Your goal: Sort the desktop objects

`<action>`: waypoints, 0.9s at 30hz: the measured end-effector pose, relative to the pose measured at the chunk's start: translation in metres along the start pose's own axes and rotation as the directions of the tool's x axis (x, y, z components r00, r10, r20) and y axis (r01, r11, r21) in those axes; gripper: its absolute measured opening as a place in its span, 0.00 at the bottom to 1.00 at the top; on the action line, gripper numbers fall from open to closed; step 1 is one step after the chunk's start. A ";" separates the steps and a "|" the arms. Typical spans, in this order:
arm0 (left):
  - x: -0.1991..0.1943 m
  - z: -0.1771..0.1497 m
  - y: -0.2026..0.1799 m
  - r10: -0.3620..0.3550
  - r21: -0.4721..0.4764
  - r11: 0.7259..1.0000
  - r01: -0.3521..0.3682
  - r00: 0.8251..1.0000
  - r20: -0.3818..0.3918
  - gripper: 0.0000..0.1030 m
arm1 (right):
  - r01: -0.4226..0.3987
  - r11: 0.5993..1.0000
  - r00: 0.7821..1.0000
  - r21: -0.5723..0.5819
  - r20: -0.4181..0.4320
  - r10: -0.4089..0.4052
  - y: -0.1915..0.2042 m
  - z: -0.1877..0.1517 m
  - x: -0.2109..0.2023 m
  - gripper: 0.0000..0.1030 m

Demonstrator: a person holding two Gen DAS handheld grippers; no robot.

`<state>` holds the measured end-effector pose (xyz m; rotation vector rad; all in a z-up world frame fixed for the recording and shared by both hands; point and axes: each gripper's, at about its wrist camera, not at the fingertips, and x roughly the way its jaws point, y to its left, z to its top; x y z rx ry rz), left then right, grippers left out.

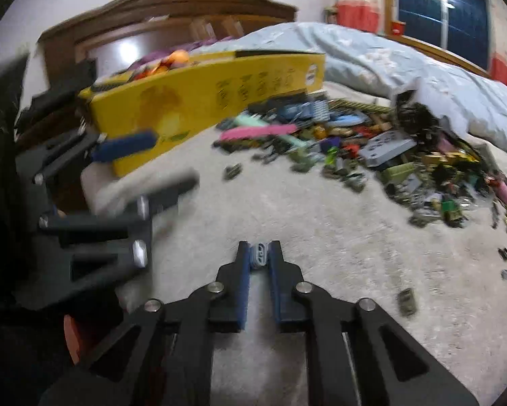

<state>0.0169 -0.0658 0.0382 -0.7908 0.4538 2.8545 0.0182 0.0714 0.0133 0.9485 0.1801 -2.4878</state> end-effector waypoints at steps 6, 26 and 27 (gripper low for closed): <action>-0.003 -0.006 -0.025 -0.117 0.012 0.993 0.116 0.989 0.092 0.53 | 0.164 0.979 0.975 0.122 0.131 -0.179 -0.058 0.020 -0.030 0.09; 0.048 -0.001 -0.029 -0.248 -0.234 0.944 0.231 0.968 -0.047 0.13 | 0.071 0.993 0.997 0.091 0.022 -0.073 -0.054 -0.008 -0.016 0.10; 0.046 -0.002 -0.029 -0.249 -0.266 0.936 0.230 0.968 -0.040 0.13 | 0.074 0.992 0.997 0.103 0.008 -0.075 -0.053 -0.011 -0.010 0.10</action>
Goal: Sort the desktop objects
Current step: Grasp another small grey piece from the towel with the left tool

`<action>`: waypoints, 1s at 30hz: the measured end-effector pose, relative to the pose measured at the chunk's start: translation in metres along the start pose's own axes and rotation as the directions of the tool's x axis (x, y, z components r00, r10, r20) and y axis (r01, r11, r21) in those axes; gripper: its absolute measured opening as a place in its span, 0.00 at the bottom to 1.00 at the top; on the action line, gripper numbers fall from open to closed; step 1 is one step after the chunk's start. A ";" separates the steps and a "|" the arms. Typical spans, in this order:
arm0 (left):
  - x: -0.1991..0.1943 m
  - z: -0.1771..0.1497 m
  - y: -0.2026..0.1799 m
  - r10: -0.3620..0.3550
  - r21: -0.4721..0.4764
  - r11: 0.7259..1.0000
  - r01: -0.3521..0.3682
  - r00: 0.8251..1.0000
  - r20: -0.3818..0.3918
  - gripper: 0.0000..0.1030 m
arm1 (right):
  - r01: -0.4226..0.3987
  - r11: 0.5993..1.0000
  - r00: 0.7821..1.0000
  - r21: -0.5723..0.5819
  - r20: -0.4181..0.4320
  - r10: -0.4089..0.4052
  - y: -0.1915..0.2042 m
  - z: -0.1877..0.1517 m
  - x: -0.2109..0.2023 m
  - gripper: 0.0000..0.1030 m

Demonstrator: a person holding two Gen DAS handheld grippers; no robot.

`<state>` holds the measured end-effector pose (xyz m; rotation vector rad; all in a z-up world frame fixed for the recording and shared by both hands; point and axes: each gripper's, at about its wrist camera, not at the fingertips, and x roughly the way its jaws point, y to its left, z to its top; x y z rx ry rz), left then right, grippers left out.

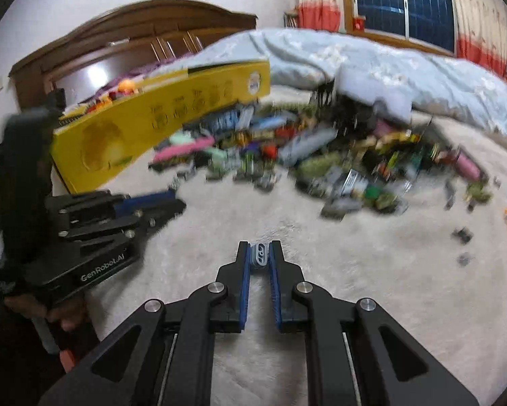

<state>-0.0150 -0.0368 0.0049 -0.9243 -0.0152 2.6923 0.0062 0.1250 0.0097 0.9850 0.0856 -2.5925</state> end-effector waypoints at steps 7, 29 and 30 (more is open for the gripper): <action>-0.001 0.001 0.009 -0.055 -0.114 0.992 0.053 0.998 -0.019 0.13 | 0.094 0.995 0.995 0.039 0.023 -0.095 0.013 -0.006 0.004 0.11; -0.010 0.002 0.001 0.010 -0.054 0.998 -0.009 1.000 0.005 0.00 | 0.136 0.988 0.989 0.070 0.054 -0.140 0.018 0.005 -0.003 0.09; -0.016 0.003 0.001 0.011 -0.043 0.999 -0.010 1.000 0.029 0.00 | 0.134 0.988 0.988 0.072 0.062 -0.138 0.020 0.006 -0.007 0.09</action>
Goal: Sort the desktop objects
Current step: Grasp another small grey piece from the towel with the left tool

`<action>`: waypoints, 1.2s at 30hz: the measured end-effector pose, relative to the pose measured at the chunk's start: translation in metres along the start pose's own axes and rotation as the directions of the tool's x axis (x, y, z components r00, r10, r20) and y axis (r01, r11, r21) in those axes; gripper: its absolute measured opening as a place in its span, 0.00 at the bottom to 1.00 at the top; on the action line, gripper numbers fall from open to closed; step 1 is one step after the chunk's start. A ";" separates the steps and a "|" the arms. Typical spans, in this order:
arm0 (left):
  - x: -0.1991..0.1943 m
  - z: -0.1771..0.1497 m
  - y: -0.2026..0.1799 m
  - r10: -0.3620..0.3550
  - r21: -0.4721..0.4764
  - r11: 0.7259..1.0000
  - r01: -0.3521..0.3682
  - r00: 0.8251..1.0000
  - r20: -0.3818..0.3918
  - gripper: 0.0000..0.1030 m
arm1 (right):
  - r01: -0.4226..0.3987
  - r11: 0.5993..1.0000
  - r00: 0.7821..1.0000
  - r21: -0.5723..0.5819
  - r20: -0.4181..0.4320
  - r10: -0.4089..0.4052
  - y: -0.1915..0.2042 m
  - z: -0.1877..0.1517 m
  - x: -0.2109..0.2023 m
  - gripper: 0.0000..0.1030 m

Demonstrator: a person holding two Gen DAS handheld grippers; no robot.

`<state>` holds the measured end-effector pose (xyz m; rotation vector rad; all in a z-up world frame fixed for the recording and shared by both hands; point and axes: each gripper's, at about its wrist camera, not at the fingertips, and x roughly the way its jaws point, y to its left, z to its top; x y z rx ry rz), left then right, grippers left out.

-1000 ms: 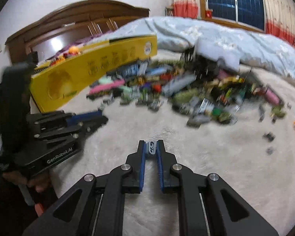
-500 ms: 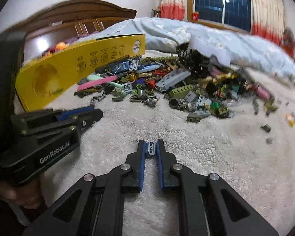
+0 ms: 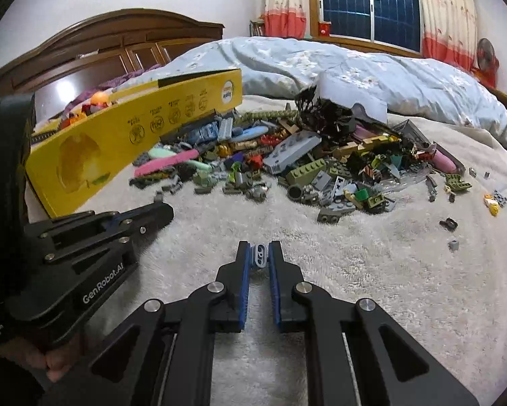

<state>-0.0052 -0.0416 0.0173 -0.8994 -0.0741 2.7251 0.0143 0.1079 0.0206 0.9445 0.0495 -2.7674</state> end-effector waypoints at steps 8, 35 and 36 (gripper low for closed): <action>-0.040 0.003 -0.013 -0.101 0.101 0.991 0.092 0.990 0.094 0.00 | -0.076 0.996 0.992 -0.052 0.097 0.080 0.018 0.010 -0.039 0.10; -0.099 -0.003 0.019 -0.095 0.063 0.994 0.086 0.984 0.152 0.40 | -0.043 0.990 0.984 -0.132 0.165 0.065 0.063 0.008 -0.081 0.10; -0.089 -0.003 0.030 -0.145 0.021 0.989 0.144 0.987 0.074 0.46 | -0.042 0.991 0.986 -0.127 0.154 0.061 0.059 0.005 -0.080 0.10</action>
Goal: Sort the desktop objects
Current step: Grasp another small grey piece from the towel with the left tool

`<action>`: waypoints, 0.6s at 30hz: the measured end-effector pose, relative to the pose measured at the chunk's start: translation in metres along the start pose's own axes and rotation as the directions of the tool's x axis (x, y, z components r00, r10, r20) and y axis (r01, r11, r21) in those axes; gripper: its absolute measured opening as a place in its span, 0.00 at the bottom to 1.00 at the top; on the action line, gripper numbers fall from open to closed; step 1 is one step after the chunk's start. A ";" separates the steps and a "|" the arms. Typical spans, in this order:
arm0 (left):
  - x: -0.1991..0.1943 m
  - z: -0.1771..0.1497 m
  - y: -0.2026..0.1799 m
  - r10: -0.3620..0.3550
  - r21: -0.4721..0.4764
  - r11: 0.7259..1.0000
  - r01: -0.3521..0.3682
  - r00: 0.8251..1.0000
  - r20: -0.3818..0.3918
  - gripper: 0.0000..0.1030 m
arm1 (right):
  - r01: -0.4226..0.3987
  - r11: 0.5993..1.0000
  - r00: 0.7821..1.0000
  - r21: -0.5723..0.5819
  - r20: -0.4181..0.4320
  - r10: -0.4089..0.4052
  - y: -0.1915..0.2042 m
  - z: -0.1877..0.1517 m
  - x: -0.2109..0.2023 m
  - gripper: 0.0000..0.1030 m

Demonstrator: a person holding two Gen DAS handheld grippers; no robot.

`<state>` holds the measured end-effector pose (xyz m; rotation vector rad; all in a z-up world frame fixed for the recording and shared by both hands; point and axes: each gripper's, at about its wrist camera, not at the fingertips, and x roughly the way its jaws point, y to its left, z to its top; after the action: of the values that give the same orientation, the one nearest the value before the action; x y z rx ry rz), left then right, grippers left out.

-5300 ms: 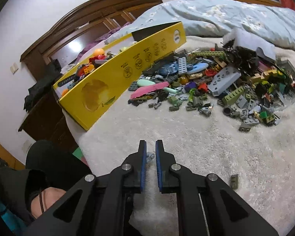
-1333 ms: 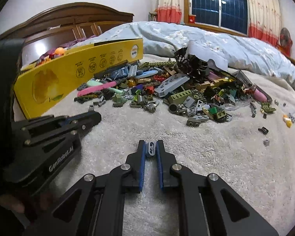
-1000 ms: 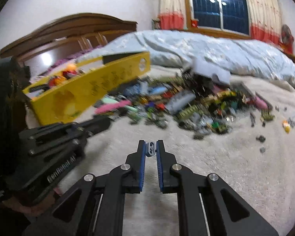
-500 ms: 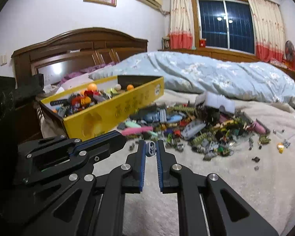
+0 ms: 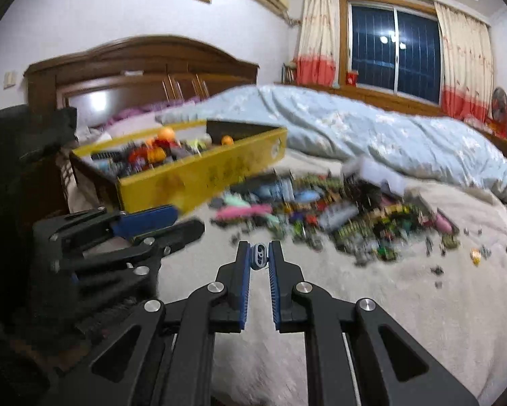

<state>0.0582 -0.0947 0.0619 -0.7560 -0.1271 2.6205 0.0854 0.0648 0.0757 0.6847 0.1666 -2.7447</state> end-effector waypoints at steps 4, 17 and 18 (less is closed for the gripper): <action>0.018 -0.007 0.008 0.137 0.053 0.989 -0.137 0.991 0.011 0.47 | 0.024 1.000 0.999 0.018 -0.040 -0.024 -0.014 -0.013 -0.005 0.10; 0.099 -0.006 0.004 0.187 0.046 0.982 -0.183 0.976 -0.109 0.22 | -0.056 0.998 0.998 -0.027 -0.022 0.055 0.003 -0.012 -0.015 0.10; 0.099 -0.005 0.007 0.198 0.029 0.980 -0.196 0.974 -0.112 0.09 | -0.060 0.998 0.998 -0.022 -0.029 0.059 0.003 -0.012 -0.014 0.09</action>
<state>-0.0183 -0.0608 0.0074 -0.9551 0.0047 2.7503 0.1035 0.0684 0.0716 0.7114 0.1805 -2.6735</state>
